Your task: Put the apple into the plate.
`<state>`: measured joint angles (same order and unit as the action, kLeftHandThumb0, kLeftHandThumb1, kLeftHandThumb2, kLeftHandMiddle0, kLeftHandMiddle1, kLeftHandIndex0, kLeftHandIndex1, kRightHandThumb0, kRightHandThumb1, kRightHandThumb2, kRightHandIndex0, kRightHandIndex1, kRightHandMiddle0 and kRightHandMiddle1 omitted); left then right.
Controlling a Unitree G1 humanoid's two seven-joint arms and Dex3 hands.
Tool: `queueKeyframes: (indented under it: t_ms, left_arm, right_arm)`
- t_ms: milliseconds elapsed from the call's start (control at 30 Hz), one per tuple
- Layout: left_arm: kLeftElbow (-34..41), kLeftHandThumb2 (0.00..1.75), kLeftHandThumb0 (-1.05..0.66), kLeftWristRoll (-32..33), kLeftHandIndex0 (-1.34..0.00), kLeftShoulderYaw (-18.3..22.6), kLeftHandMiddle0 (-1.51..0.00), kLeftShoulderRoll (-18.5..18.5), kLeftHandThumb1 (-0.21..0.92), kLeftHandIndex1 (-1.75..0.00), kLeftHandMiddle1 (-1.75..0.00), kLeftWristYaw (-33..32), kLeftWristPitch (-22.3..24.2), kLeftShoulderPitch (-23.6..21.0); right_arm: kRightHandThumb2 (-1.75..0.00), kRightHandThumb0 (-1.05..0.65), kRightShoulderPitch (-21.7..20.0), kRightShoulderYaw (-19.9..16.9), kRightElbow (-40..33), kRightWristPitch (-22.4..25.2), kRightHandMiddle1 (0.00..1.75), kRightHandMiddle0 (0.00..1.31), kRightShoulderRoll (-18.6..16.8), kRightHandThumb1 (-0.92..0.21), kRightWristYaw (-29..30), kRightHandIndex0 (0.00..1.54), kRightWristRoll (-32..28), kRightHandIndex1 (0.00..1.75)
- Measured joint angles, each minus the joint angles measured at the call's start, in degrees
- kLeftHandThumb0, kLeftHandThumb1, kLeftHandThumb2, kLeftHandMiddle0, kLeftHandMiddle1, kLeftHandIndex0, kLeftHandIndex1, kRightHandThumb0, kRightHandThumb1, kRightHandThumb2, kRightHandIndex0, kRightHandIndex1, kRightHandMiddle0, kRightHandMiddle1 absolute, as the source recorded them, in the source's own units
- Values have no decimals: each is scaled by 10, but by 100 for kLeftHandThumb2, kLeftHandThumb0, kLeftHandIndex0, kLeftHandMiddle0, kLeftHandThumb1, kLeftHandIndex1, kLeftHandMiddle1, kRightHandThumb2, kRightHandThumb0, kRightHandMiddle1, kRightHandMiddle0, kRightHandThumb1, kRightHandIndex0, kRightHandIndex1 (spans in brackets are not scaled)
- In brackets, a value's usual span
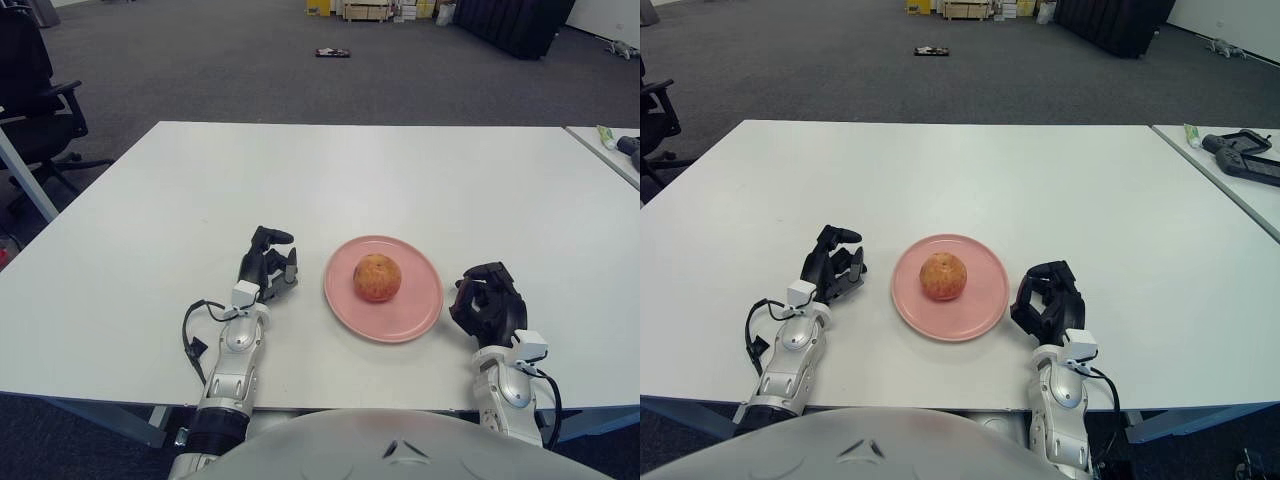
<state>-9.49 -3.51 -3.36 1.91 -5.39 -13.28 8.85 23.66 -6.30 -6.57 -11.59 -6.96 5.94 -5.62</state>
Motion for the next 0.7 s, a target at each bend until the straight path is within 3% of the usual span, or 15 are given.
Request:
queueKeyframes:
  t_ms: [367, 500, 700]
  left_arm:
    - [-14, 100, -40, -1, -41, 3, -69, -1, 58, -175, -175, 0, -19, 0]
    - [-17, 121, -11, 1, -43, 7, -60, 0, 40, -175, -169, 0, -23, 0]
    - [-15, 127, -2, 13, -42, 13, -62, 3, 34, -175, -163, 4, -22, 1]
  right_arm:
    - [-109, -42, -1, 0, 0, 2, 175, 46, 1, -51, -5, 108, -3, 175]
    - [-109, -42, -2, -1, 0, 5, 175, 46, 2, -51, -4, 108, -3, 175]
    - [-110, -42, -5, -1, -2, 12, 175, 47, 2, -50, -4, 110, -1, 175]
